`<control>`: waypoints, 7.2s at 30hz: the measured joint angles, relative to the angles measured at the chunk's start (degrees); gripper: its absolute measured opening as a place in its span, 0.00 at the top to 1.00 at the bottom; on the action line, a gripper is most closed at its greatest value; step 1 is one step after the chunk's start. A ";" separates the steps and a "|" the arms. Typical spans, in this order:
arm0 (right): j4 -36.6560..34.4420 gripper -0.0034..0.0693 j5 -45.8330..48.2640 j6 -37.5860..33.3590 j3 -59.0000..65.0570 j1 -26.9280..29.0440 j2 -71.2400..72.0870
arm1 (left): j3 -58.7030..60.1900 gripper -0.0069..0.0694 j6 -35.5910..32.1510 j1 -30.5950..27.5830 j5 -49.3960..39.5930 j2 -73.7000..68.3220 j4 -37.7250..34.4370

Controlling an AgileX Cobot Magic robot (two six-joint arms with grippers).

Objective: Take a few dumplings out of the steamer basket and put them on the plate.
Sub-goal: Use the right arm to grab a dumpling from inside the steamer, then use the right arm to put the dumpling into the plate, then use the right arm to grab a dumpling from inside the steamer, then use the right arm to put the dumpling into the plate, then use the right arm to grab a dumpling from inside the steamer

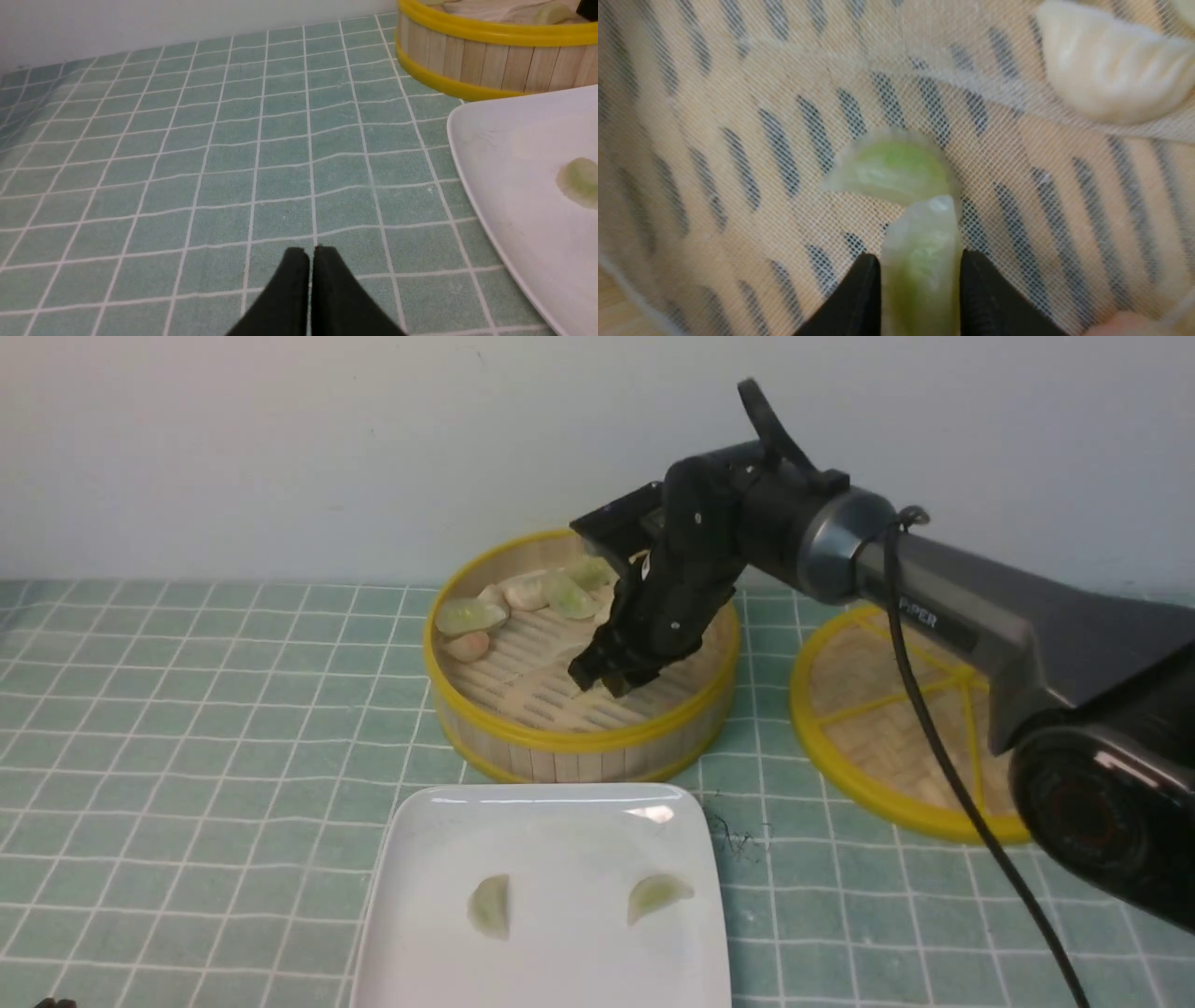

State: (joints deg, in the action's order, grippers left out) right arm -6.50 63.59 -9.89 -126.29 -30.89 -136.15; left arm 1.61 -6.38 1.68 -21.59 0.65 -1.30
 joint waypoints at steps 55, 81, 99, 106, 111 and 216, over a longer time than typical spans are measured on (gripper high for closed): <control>5.06 0.21 -4.21 2.20 2.82 -3.20 8.21 | 0.00 0.92 0.00 0.00 -0.02 0.00 0.00; 2.76 0.53 -3.37 -8.70 -6.99 -2.58 -8.33 | 0.00 0.92 0.00 0.00 -0.02 0.00 0.00; 0.11 0.97 7.90 -5.13 -8.49 -2.58 9.12 | 0.00 0.92 0.00 0.00 -0.02 0.00 0.00; -1.23 0.90 7.77 -10.34 -8.21 -2.58 1.50 | 0.00 0.92 0.00 0.00 -0.02 0.00 0.00; -0.67 0.66 2.58 -11.86 -8.19 -2.58 -4.65 | 0.00 0.92 0.00 0.00 -0.02 0.00 0.00; 7.30 0.30 -1.83 6.24 3.58 2.36 0.31 | 0.00 0.92 0.00 0.00 -0.06 0.00 0.00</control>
State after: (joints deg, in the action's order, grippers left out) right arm 0.80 61.75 -3.65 -122.71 -28.53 -135.84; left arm 1.61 -6.38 1.68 -21.65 0.65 -1.30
